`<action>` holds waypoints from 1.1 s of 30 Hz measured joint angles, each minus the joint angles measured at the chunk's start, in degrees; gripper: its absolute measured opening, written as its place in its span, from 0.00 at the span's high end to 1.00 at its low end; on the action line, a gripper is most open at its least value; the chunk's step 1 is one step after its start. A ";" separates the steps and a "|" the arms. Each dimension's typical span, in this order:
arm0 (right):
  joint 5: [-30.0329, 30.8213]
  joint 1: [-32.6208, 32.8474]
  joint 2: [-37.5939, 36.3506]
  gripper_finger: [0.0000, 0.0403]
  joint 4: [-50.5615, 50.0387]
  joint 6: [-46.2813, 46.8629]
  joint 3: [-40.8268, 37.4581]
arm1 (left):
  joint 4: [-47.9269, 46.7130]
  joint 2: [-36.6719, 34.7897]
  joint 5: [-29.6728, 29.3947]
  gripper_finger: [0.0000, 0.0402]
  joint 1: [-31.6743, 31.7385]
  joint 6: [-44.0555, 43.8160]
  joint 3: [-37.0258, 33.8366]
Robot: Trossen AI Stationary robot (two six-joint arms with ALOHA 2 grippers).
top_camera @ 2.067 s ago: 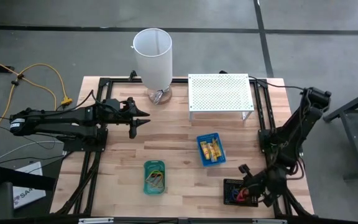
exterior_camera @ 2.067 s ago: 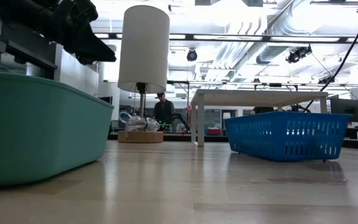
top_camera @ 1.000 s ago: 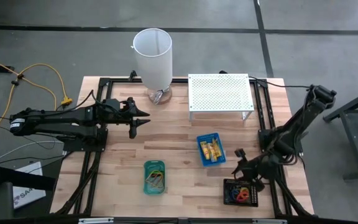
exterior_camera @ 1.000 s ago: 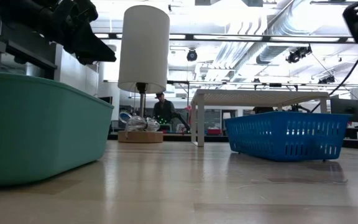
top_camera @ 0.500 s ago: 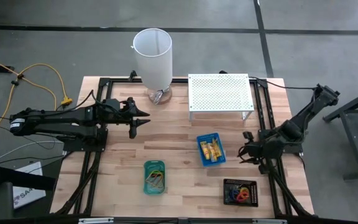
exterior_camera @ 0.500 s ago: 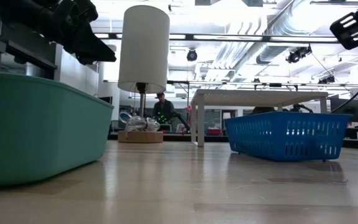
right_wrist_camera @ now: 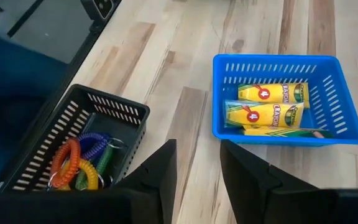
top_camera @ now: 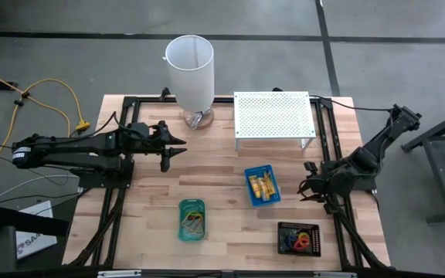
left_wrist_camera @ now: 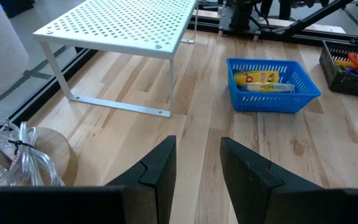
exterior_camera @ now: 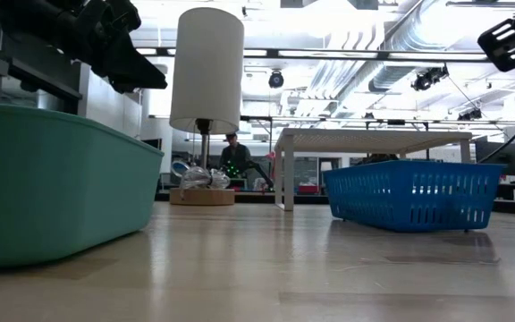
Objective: Pick & Place Office Desk Supplies
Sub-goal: Put the green bin on the shelf
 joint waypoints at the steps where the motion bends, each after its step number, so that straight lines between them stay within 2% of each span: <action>1: 0.00 0.00 0.00 0.72 0.06 -0.01 0.00 | 0.00 -0.01 0.00 0.70 0.01 0.00 0.00; 33: 0.00 0.00 1.70 0.72 0.89 -0.02 0.00 | 0.00 -0.02 0.00 0.70 0.00 0.00 -0.01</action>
